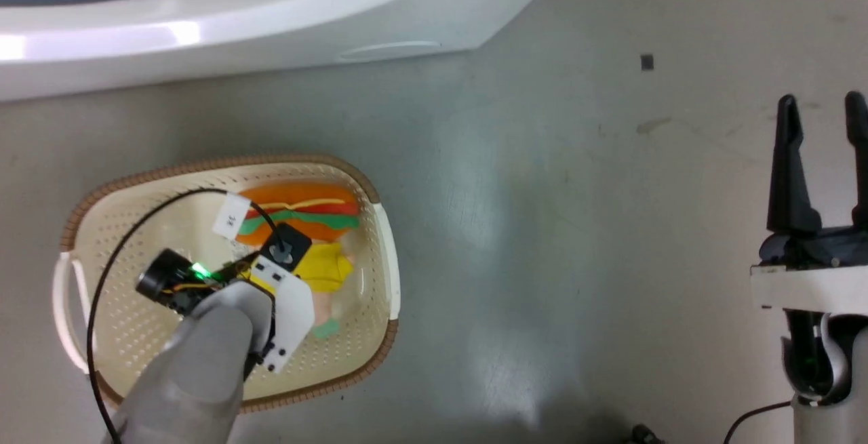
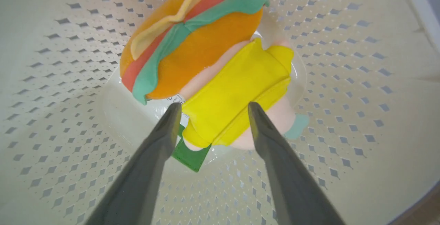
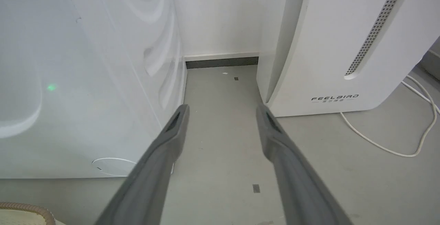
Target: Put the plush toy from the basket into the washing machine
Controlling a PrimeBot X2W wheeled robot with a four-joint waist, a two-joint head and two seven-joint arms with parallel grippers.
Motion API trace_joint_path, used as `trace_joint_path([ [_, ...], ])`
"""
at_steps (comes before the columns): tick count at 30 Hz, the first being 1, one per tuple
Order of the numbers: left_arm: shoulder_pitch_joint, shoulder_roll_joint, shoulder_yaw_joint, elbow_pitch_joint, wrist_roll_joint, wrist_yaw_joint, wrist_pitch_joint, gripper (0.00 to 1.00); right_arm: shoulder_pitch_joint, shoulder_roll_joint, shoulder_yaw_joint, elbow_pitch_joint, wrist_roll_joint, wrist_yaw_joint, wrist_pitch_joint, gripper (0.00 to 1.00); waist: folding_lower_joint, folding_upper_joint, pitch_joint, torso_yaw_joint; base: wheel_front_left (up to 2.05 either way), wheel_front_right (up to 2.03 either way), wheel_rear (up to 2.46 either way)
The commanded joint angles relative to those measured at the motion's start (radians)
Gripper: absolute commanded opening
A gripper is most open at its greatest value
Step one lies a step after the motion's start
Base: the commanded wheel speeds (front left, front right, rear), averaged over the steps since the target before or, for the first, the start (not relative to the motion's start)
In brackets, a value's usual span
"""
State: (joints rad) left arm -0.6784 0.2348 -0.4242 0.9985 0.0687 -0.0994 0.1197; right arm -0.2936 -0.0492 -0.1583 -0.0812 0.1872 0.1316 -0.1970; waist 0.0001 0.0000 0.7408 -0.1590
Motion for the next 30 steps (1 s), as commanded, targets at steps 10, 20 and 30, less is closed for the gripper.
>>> trace_joint_path([
  [10, -0.136, 0.036, -0.043, 0.115, -0.012, 0.019, -0.009, 1.0, -0.06, -0.001, -0.018, -0.025, 0.023, -0.001, -0.029, 1.0, -0.0001, 0.0, 0.143, -0.027, 0.0, 0.0, 0.0],
  [20, -0.225, 0.057, -0.088, 0.218, -0.031, 0.016, 0.021, 1.0, -0.102, -0.001, -0.025, -0.033, 0.041, -0.001, -0.05, 1.0, -0.0001, 0.0, 0.233, -0.046, 0.0, 0.0, 0.0],
  [30, -0.28, 0.065, -0.119, 0.292, -0.058, 0.016, 0.035, 0.0, -0.13, -0.001, -0.035, -0.043, 0.053, -0.001, -0.065, 1.0, -0.0001, 0.0, 0.293, -0.059, 0.0, 0.0, 0.0],
])
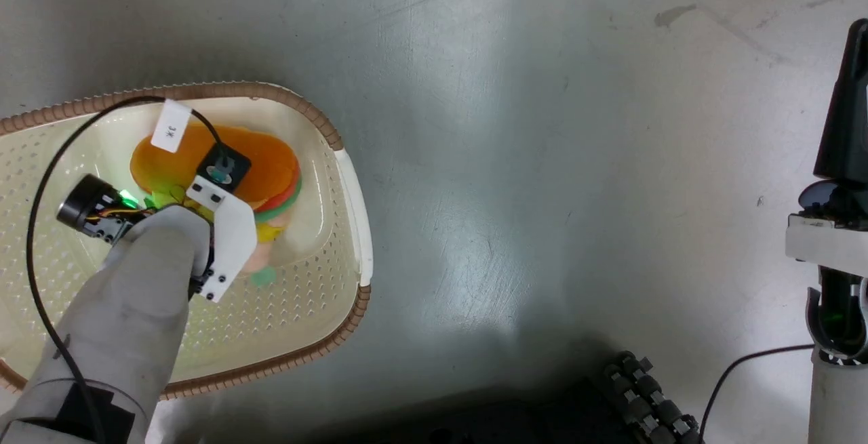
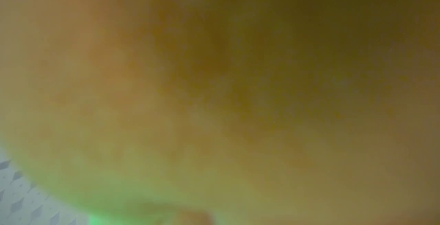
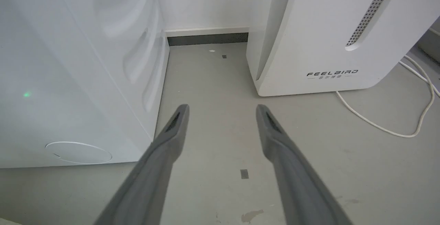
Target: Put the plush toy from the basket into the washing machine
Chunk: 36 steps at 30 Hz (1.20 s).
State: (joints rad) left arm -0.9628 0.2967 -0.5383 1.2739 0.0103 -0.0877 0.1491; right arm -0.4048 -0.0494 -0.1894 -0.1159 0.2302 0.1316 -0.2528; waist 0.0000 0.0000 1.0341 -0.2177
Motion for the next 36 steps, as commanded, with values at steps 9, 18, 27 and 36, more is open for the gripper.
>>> trace_joint_path([
  [9, 0.01, -0.003, -0.014, 0.017, -0.022, -0.008, -0.017, 0.0, -0.022, -0.001, -0.004, -0.005, 0.0, -0.001, -0.009, 1.0, 0.0, 0.0, -0.021, 0.008, 0.0, 0.0, 0.0],
  [18, 0.05, -0.014, -0.042, 0.017, -0.036, -0.03, -0.071, 0.0, -0.015, -0.001, -0.006, 0.027, 0.004, -0.001, -0.009, 1.0, 0.0, 0.0, -0.11, 0.025, 0.0, 0.0, 0.0],
  [27, 0.122, -0.043, -0.078, 0.017, -0.068, -0.042, -0.106, 0.0, 0.026, -0.001, 0.009, 0.068, -0.017, -0.001, -0.009, 1.0, 0.0, 0.0, -0.255, 0.047, 0.0, 0.0, 0.0],
  [36, 0.216, -0.112, -0.168, 0.017, -0.151, -0.043, -0.143, 0.0, 0.101, -0.001, 0.004, 0.111, -0.043, -0.001, -0.009, 1.0, 0.0, 0.0, -0.416, 0.084, 0.0, 0.0, 0.0],
])
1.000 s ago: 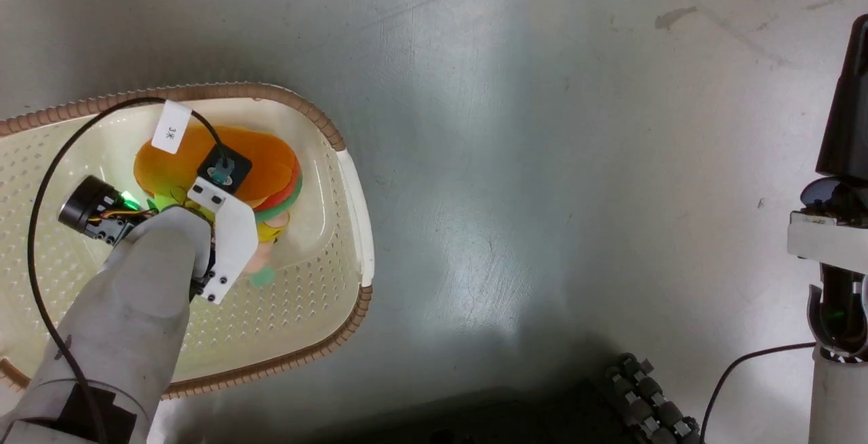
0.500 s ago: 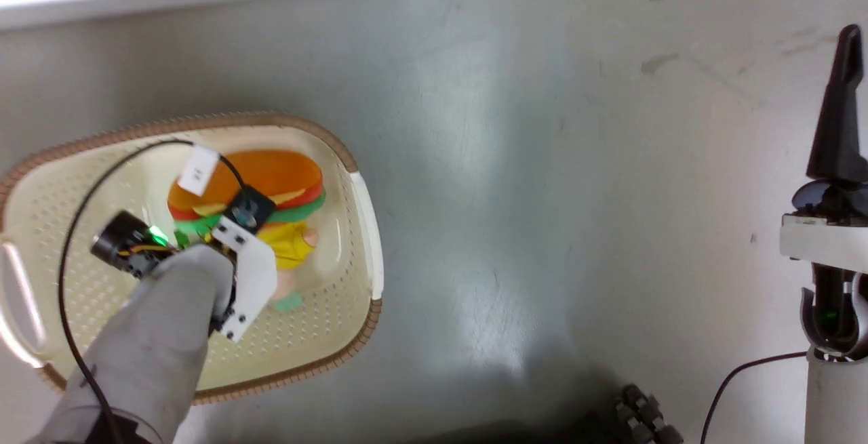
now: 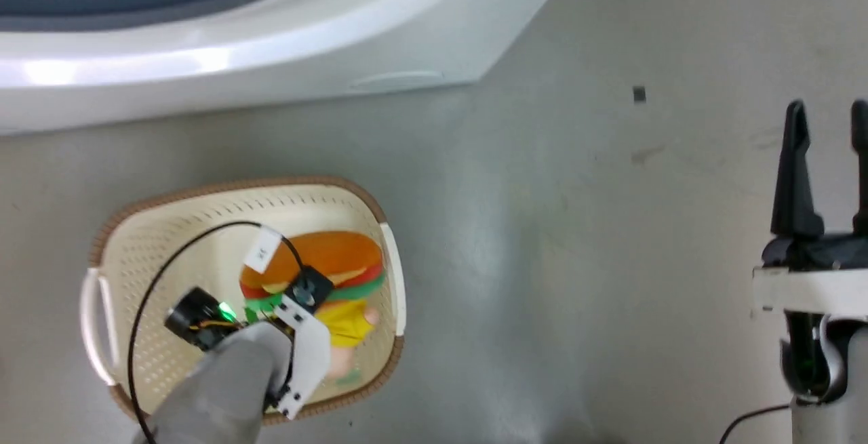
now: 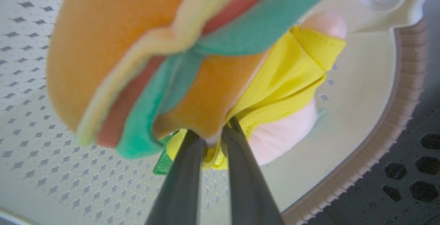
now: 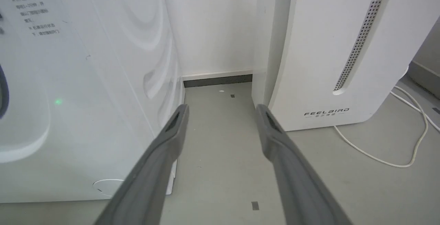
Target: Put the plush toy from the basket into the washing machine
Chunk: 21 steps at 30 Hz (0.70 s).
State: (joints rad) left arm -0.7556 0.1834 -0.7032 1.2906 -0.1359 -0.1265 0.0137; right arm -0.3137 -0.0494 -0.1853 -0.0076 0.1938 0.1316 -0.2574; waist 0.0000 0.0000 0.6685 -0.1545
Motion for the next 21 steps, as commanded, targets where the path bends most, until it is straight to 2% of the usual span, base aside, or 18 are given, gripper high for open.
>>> trace_joint_path([
  [1, 0.016, -0.004, -0.014, 0.0, -0.015, -0.004, -0.015, 0.0, 0.018, -0.001, -0.001, 0.007, -0.01, -0.001, -0.004, 1.0, 0.0, 0.0, -0.068, 0.026, 0.0, 0.0, 0.0],
  [11, 0.087, -0.045, -0.084, -0.002, -0.115, -0.004, -0.097, 0.0, 0.111, -0.001, -0.011, 0.03, -0.05, -0.001, -0.004, 1.0, 0.0, 0.0, -0.235, 0.096, 0.0, 0.0, 0.0],
  [21, 0.152, -0.069, -0.095, -0.004, -0.191, -0.004, -0.21, 0.0, 0.189, -0.001, -0.023, 0.039, -0.077, -0.001, -0.004, 1.0, 0.0, 0.0, -0.371, 0.157, 0.0, 0.0, 0.0],
])
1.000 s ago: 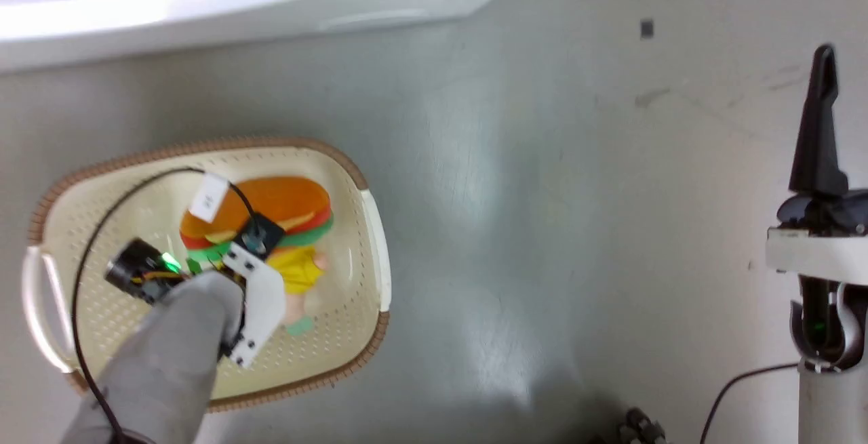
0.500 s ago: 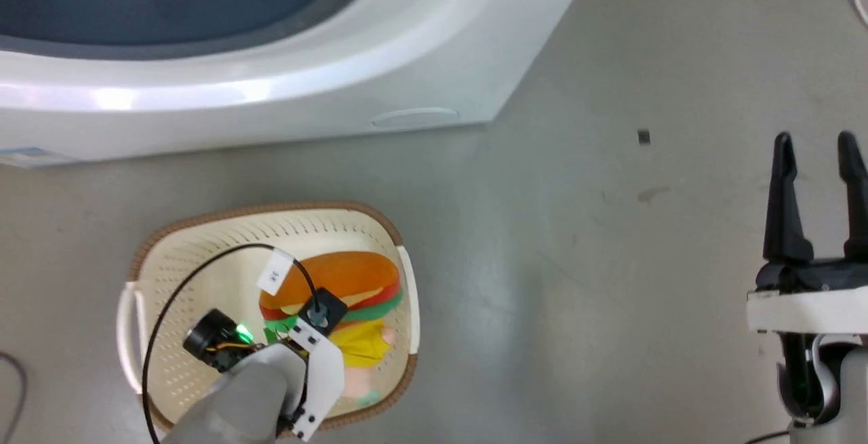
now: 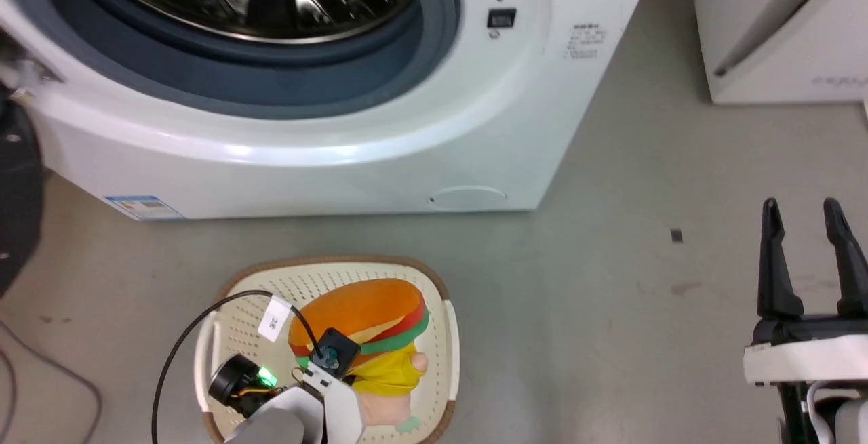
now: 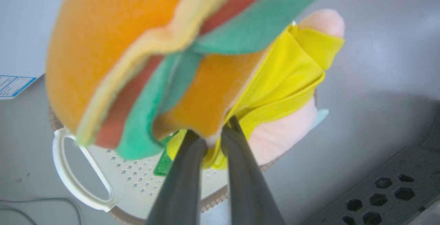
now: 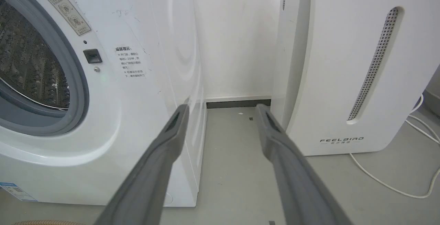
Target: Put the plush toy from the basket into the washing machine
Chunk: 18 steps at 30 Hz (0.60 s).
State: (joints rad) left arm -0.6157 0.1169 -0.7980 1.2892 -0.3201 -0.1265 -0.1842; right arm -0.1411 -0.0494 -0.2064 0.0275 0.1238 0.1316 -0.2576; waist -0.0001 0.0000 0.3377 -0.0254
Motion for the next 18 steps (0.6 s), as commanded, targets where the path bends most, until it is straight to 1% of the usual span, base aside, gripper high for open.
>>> trace_joint_path([
  [1, 0.015, -0.004, 0.002, -0.003, -0.012, -0.004, -0.023, 0.0, 0.024, -0.001, -0.003, 0.004, -0.009, -0.001, -0.004, 1.0, 0.0001, 0.0, -0.053, 0.033, 0.0, 0.0, 0.0],
  [6, 0.027, -0.011, 0.013, -0.014, -0.028, 0.002, -0.055, 0.0, 0.054, -0.001, -0.011, 0.008, -0.012, -0.001, -0.004, 1.0, 0.0001, 0.0, -0.099, 0.053, 0.0, 0.0, 0.0],
  [12, 0.028, -0.005, 0.036, -0.067, -0.046, 0.033, -0.075, 0.0, 0.086, -0.001, -0.018, 0.012, -0.011, -0.001, -0.004, 1.0, 0.0001, 0.0, -0.147, 0.077, 0.0, 0.0, 0.0],
  [14, 0.026, 0.002, 0.047, -0.102, -0.05, 0.046, -0.077, 0.0, 0.094, -0.001, -0.021, 0.012, -0.011, -0.001, -0.004, 1.0, 0.0001, 0.0, -0.158, 0.083, 0.0, 0.0, 0.0],
  [18, 0.034, 0.031, 0.078, -0.22, -0.048, 0.081, -0.077, 0.0, 0.104, -0.001, -0.026, 0.012, -0.008, -0.001, -0.004, 1.0, 0.0001, 0.0, -0.172, 0.094, 0.0, 0.0, 0.0],
])
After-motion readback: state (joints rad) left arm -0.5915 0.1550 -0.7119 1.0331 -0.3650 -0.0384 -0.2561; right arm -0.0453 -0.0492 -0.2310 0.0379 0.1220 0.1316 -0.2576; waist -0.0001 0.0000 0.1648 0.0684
